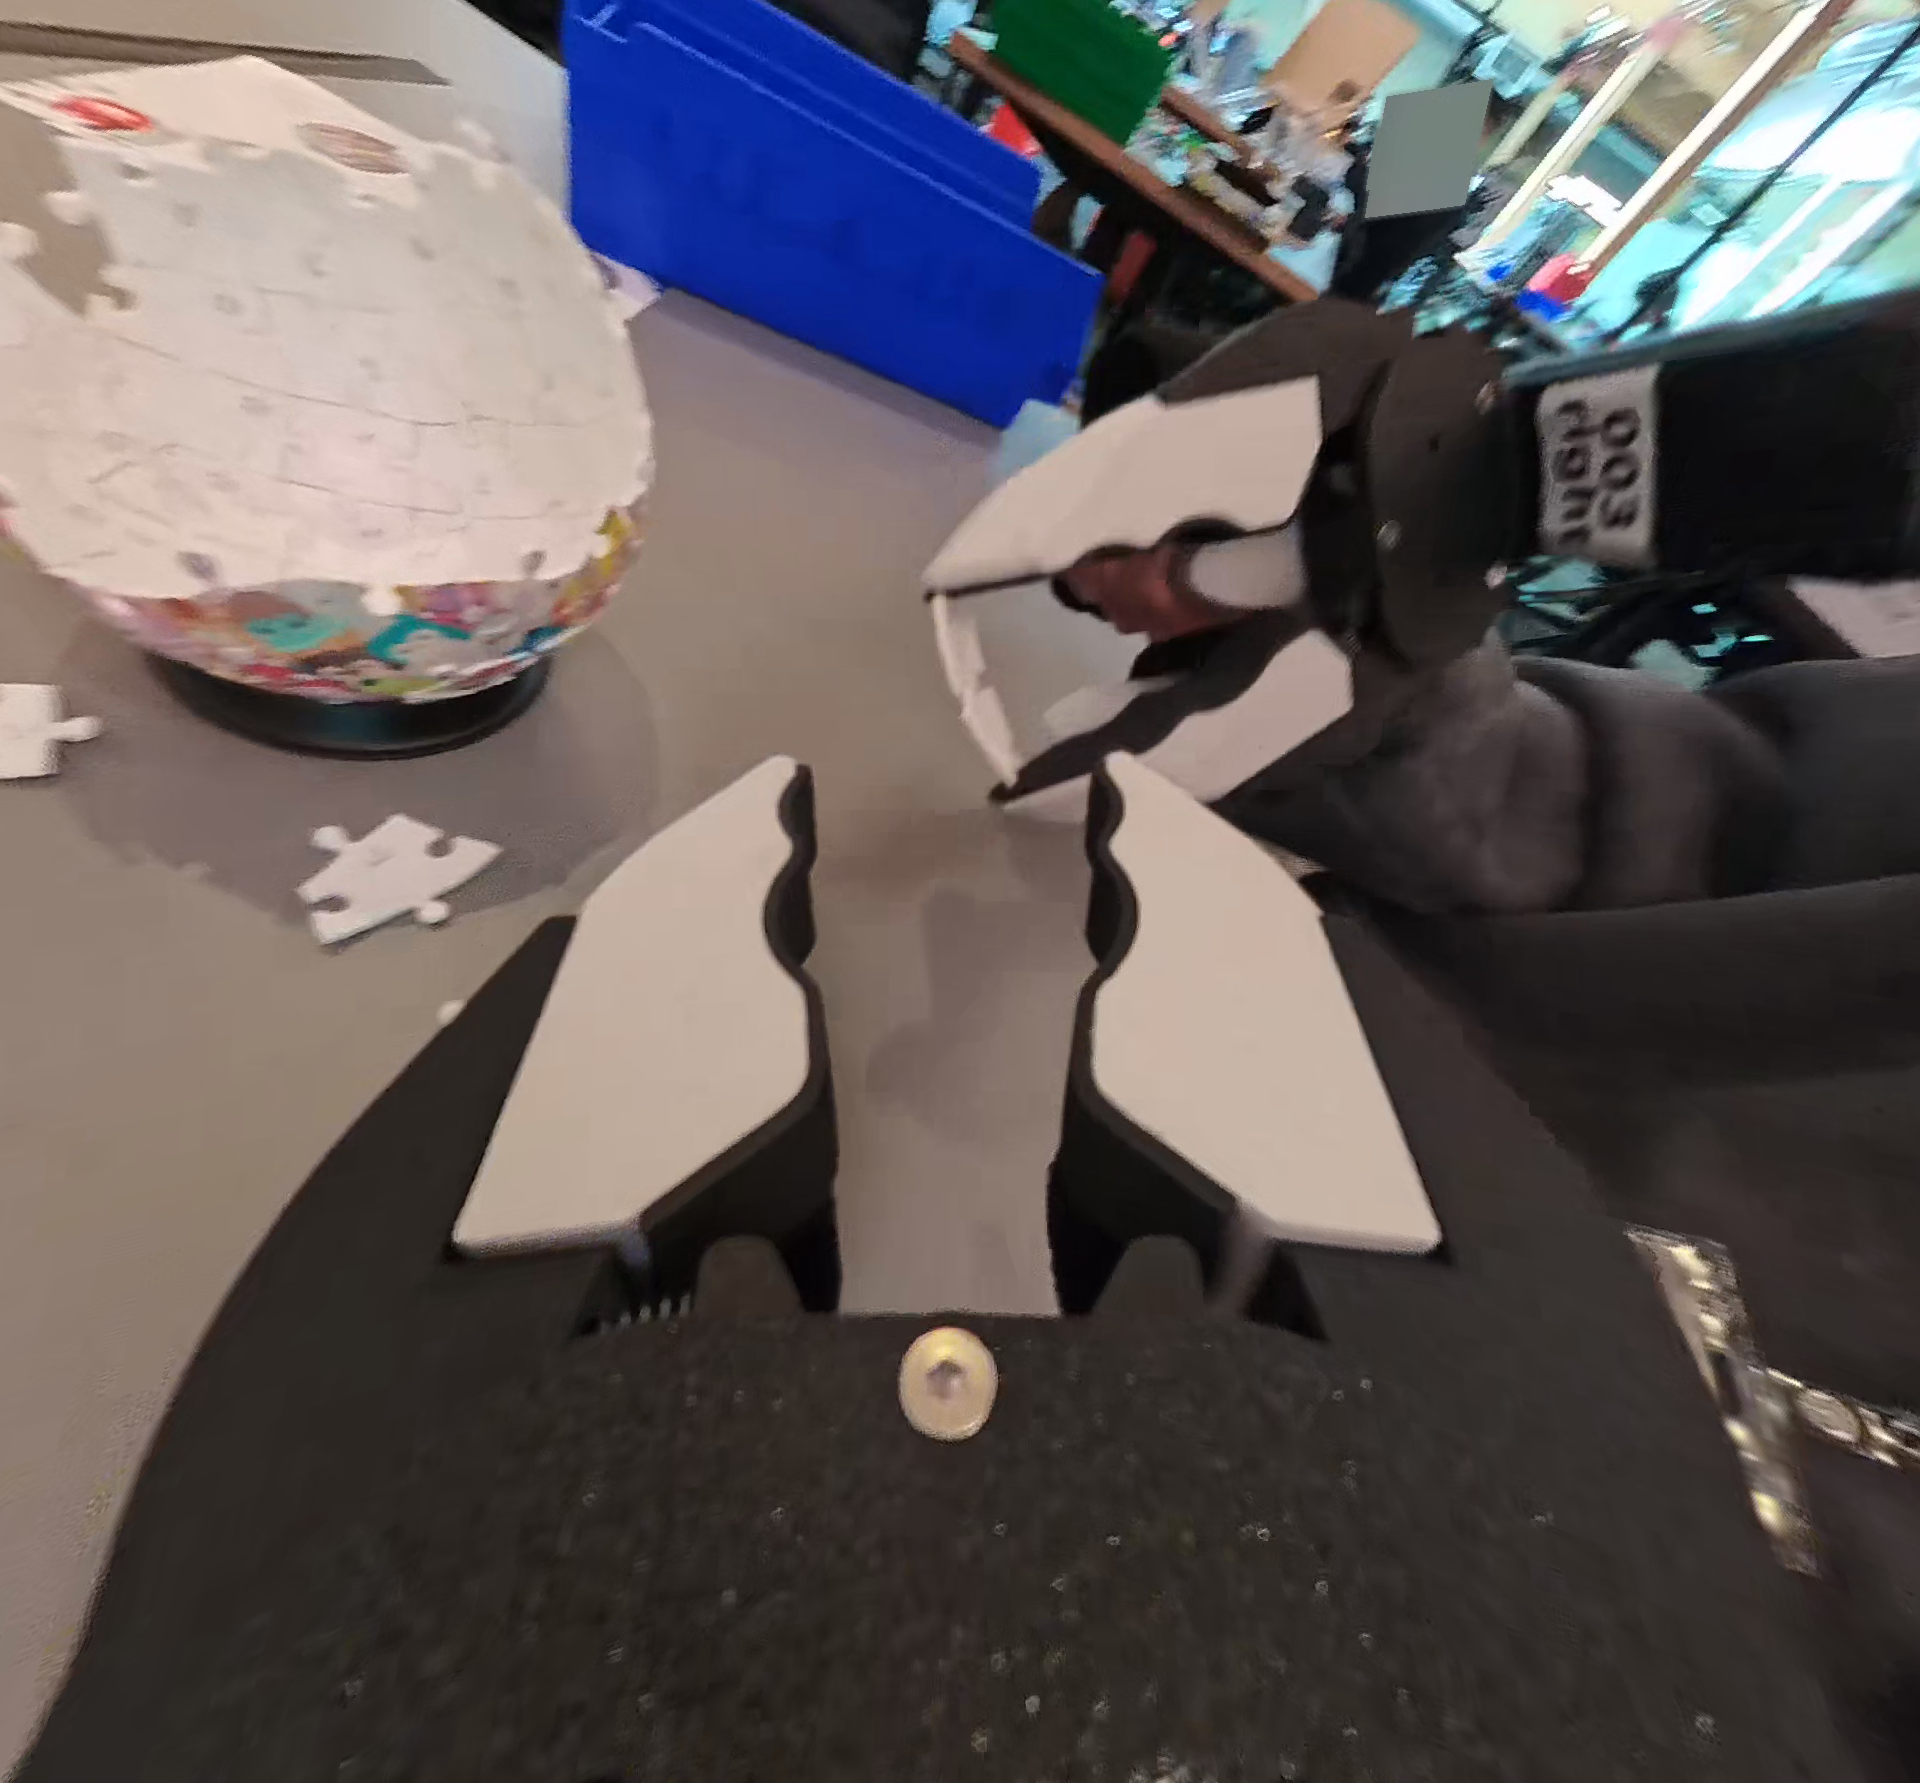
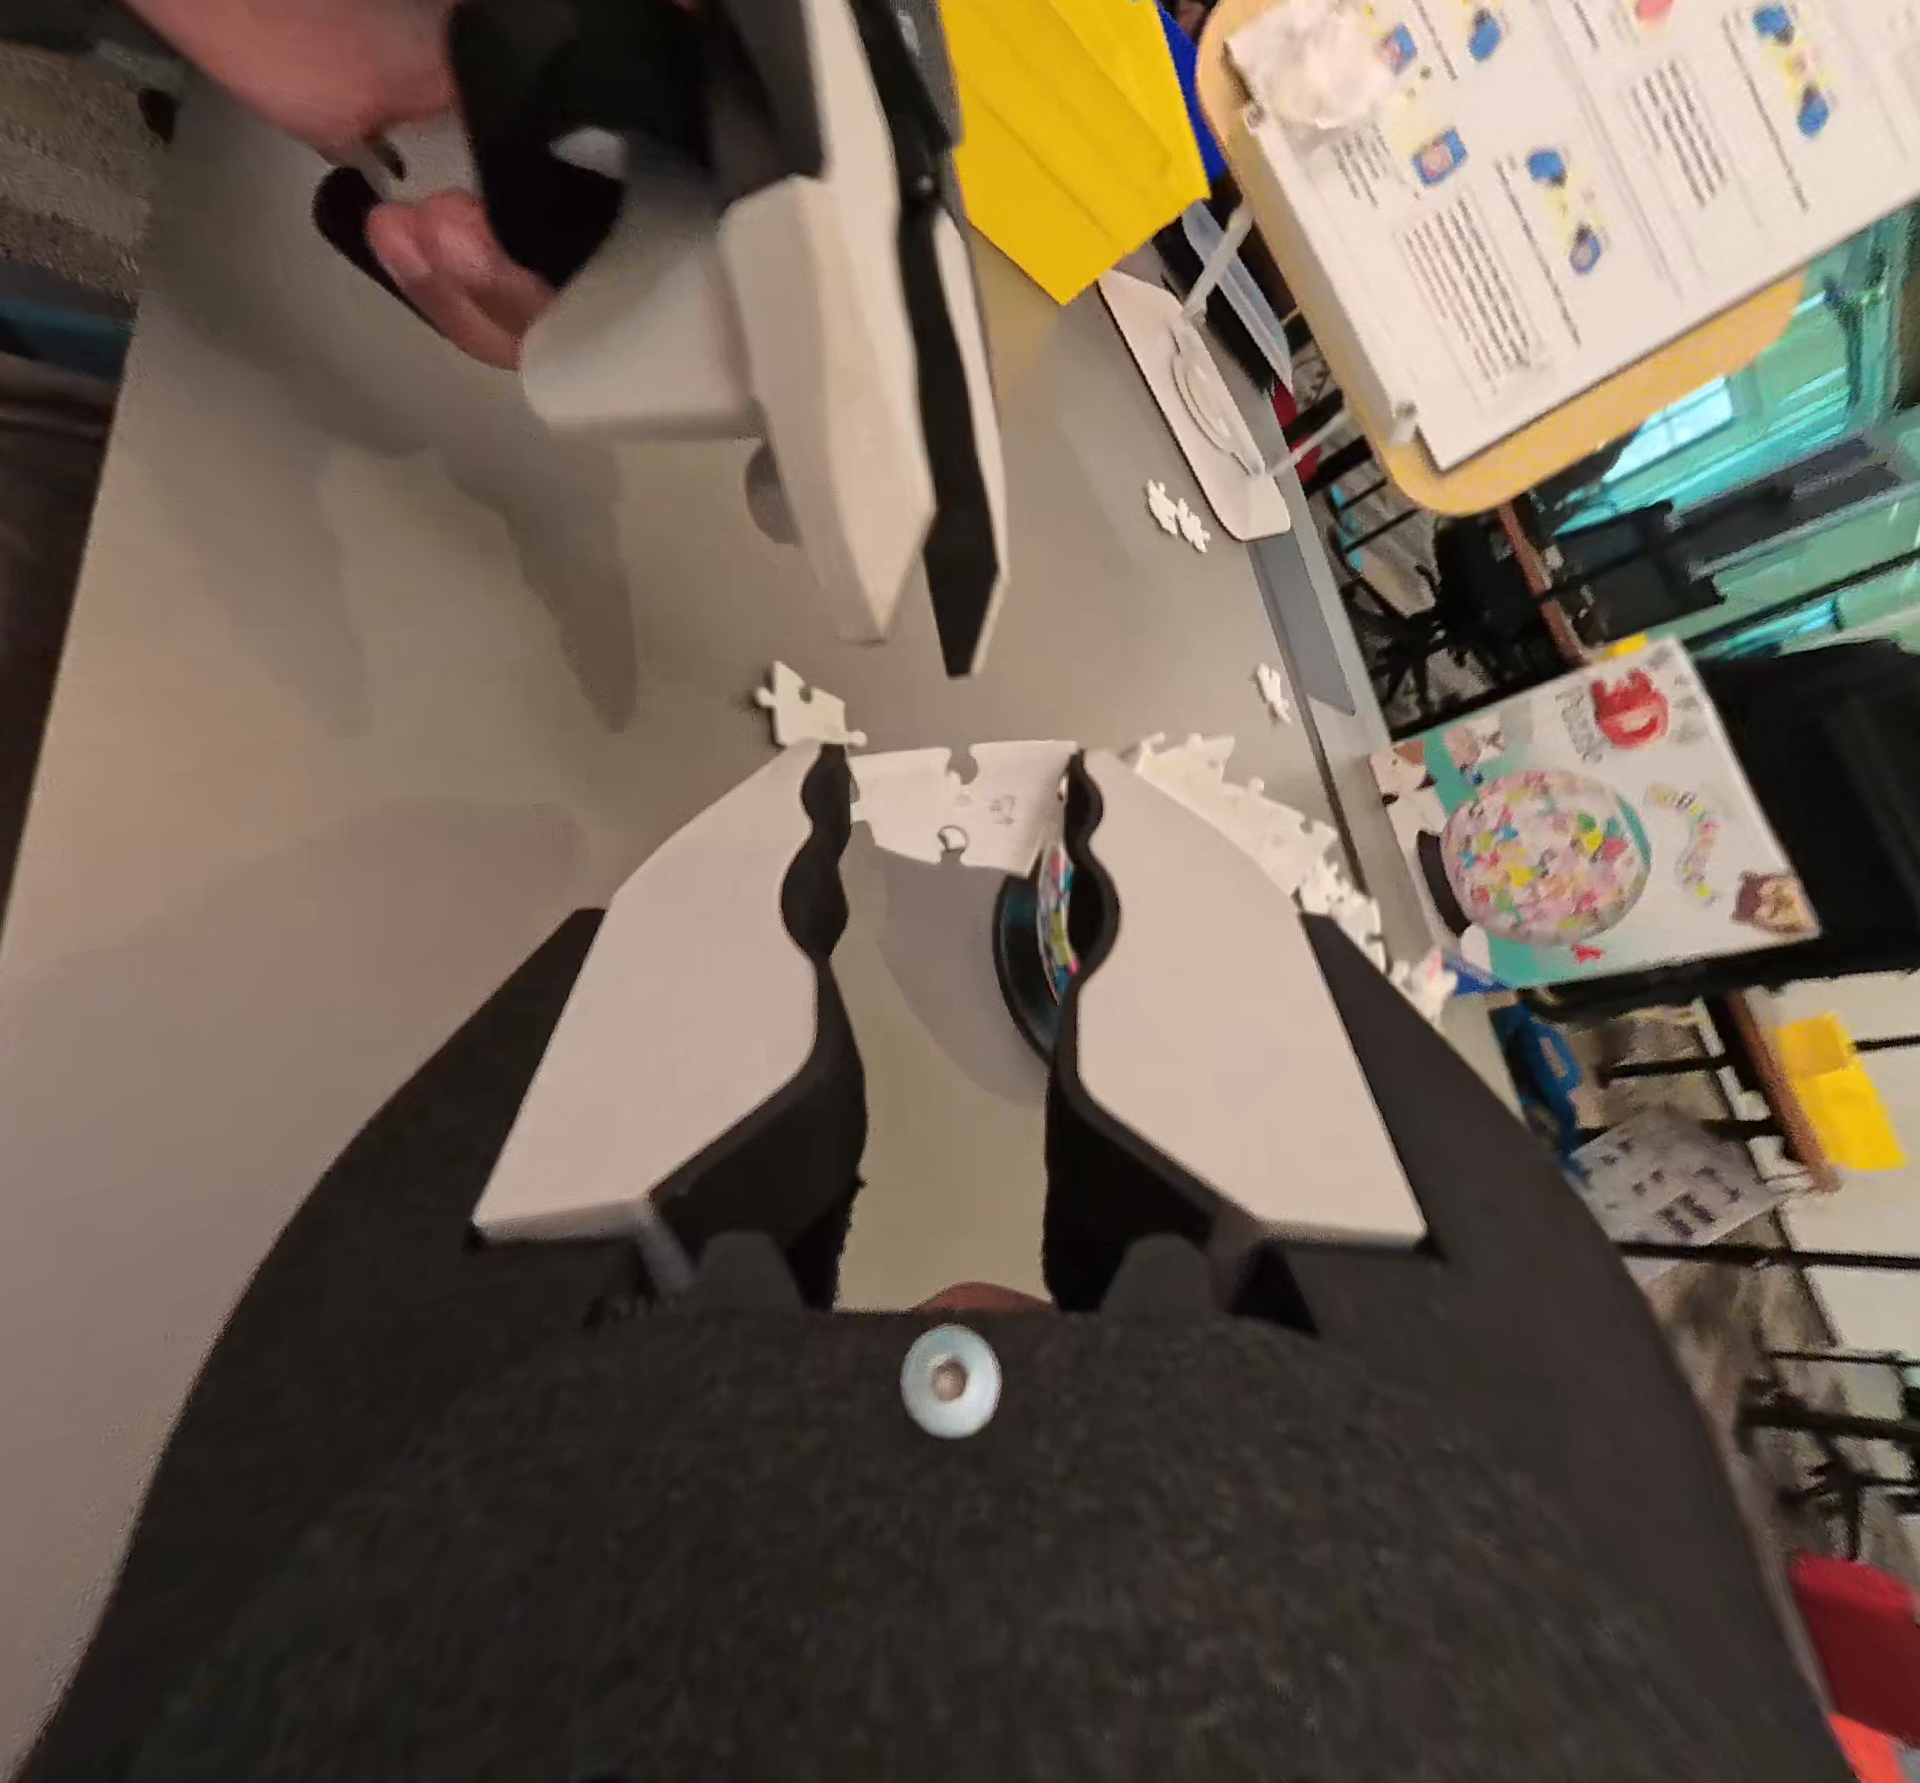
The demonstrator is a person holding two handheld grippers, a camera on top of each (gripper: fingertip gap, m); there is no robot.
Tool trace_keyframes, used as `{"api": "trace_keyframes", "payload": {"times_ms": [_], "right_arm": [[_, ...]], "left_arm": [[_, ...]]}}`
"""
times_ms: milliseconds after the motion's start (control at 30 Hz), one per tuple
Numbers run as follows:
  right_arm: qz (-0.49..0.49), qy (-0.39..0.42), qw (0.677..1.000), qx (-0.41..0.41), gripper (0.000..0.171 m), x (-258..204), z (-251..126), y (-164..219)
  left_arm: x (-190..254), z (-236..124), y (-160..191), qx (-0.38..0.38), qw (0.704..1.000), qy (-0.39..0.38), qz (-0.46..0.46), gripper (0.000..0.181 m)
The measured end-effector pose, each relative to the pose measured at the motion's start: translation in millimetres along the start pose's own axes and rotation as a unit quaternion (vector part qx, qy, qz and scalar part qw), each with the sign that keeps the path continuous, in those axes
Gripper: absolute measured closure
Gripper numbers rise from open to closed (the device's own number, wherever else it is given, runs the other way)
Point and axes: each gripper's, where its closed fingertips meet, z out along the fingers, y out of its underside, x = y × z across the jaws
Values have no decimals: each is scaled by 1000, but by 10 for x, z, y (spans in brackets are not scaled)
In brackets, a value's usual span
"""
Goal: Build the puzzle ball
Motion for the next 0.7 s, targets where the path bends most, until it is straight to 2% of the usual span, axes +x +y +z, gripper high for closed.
{"api": "trace_keyframes", "payload": {"times_ms": [167,200,233,300,333,400,433,467,500,600,633,667,700], "right_arm": [[-60,11,998,16,132,-95,35,-219],[-69,11,997,19,132,-113,41,-249],[-75,10,997,22,132,-132,45,-271],[-87,20,996,22,132,-134,42,-262],[-86,29,995,32,139,-118,7,-277],[-46,27,997,61,148,-50,-93,-312],[-6,14,997,73,146,23,-142,-339],[45,-29,995,80,147,65,-187,-375],[99,-104,986,82,147,46,-237,-427],[199,-279,939,0,134,50,-387,-457],[204,-341,917,-24,141,1,-473,-501],[194,-367,909,-44,150,14,-507,-531],[177,-362,913,-59,153,67,-483,-540]], "left_arm": [[145,22,76,-21,996,82,-42,150],[177,27,96,-28,994,98,-50,159],[193,28,116,-36,992,107,-56,177],[159,24,135,-49,993,99,-52,178],[123,22,141,-51,994,86,-41,179],[75,-3,105,-42,997,67,-23,179],[60,-17,84,-38,998,58,-11,179],[50,-26,61,-31,998,48,5,179],[56,-32,35,-23,999,42,20,179],[134,-17,-37,3,997,42,60,179],[154,-5,-47,7,997,40,71,179],[170,8,-48,7,996,38,80,179],[181,18,-50,6,996,35,86,179]]}}
